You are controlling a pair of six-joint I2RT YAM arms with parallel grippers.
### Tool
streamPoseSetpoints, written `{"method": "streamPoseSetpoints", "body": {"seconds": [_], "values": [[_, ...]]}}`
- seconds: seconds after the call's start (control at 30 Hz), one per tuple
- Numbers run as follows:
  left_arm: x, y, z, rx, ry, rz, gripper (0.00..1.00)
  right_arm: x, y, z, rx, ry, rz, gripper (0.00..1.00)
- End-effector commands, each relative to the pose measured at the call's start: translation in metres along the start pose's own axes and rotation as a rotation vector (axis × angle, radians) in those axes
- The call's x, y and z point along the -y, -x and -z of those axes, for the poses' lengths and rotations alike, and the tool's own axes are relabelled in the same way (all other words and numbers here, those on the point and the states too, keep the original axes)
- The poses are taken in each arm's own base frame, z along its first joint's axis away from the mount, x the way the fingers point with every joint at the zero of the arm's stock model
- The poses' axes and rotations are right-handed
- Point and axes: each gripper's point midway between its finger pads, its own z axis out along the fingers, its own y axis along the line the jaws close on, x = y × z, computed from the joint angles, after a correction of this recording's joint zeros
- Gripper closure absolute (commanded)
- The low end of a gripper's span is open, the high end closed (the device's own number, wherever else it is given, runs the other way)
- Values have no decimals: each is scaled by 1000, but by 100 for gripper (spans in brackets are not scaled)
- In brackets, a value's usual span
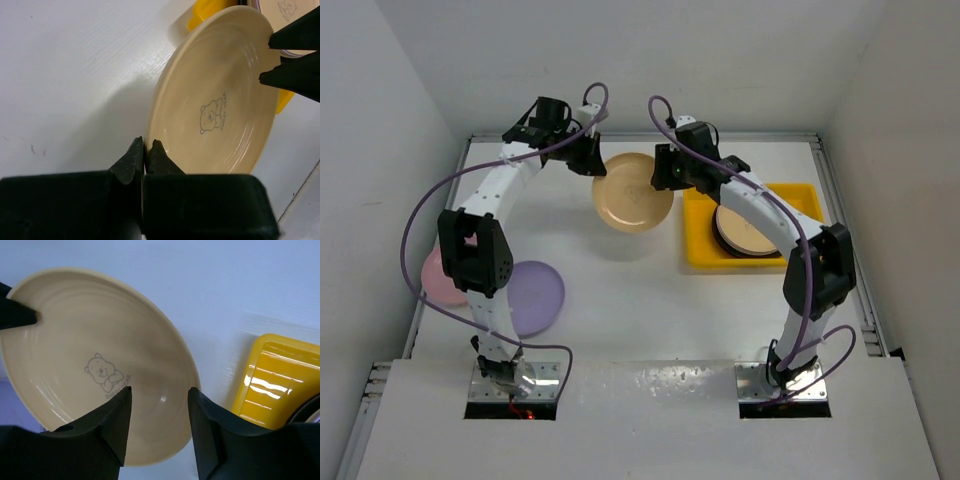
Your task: Place the plates into the plastic bin on the countertop
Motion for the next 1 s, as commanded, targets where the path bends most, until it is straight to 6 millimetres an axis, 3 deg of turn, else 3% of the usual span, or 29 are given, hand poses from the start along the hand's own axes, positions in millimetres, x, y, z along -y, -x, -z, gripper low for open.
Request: {"method": "streamPoseSetpoints", "body": {"seconds": [0.0,0.23,0.4,0.53,0.6,0.63,0.83,0.97], "values": [[14,-3,8,-2,-68,7,100,8,7,-4,18,-60,-33,53],[25,2,11,16,-126,-7,100,26,-14,-13,-15,-135,-31,58],[10,-5,11,-13,-44,-24,100,41,-3,0,10,-220,25,58],[7,-8,10,-31,-13,-48,100,39,10,18,44,-228,55,58],[8,-10,10,-38,-15,-43,100,36,2,18,32,-214,65,58],[10,-10,10,-35,-28,-43,100,34,8,20,58,-201,59,58],[17,-4,7,-26,-56,-53,100,18,-33,1,-46,-103,28,58],[22,0,9,-14,-77,-49,100,13,-45,-13,-74,-24,-39,75]]}}
